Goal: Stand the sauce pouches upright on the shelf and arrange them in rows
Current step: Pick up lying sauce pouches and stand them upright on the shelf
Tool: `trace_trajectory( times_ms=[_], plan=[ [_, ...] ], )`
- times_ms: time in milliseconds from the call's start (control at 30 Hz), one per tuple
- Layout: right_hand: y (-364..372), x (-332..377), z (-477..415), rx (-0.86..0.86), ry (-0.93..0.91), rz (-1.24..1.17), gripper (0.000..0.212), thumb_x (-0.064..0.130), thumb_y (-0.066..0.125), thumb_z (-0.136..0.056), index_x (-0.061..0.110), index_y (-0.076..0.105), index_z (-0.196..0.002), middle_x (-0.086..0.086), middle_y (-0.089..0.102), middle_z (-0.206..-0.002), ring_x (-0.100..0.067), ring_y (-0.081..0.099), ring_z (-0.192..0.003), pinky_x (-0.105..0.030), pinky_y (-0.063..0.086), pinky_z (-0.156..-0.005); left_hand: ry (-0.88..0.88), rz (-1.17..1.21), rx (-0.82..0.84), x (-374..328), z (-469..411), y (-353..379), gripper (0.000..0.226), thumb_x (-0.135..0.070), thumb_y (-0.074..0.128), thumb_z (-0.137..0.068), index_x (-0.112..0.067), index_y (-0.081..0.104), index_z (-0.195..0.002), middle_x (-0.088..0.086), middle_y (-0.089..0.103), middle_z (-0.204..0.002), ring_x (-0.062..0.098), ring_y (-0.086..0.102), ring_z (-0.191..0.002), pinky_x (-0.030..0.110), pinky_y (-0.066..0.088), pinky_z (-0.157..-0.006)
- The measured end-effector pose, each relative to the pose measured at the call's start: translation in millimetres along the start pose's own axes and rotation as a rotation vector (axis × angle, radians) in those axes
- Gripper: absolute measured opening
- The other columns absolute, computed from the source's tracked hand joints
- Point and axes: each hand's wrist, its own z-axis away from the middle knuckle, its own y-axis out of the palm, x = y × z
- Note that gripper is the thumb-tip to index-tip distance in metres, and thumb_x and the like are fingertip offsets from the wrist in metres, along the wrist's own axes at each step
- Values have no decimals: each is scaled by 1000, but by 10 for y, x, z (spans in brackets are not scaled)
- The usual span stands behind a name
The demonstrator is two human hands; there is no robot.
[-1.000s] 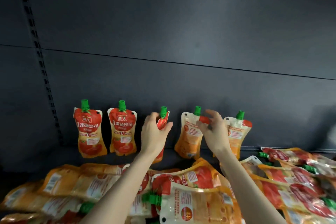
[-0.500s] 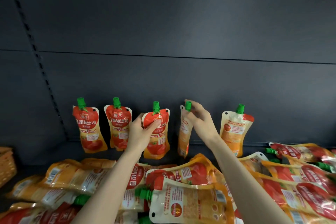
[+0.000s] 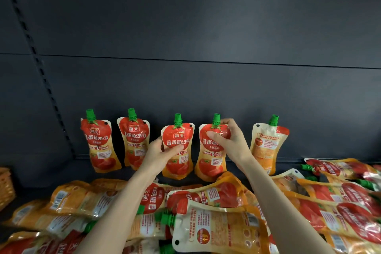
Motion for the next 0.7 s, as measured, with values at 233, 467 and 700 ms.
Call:
trace_trajectory(
  times_ms=[233,467,700],
  plan=[
    [-28,-196,38,63,69,104,47,11,74,-78,14,52,-120,-3,65,-112,-17,62,-104,-39,52,-94,77,-103,25,22,-3,-4,33,-18,68,-83,-25,52,-111,-12,61,-102,4,55,-99,17,44,-80],
    [41,-272,-30,35,62,176,55,14,73,-79,15,47,-128,-3,61,-122,-18,58,-112,-40,49,-98,-16,-161,103,27,-89,-85,49,-21,69,-82,-22,46,-126,-1,58,-124,17,52,-120,43,42,-103],
    [68,-322,15,41,71,291,56,13,71,-81,14,46,-130,-4,60,-125,-22,57,-117,-42,47,-101,-4,-210,128,41,-51,-80,48,-21,67,-84,-22,46,-127,-1,57,-126,17,51,-120,39,42,-102]
  ],
)
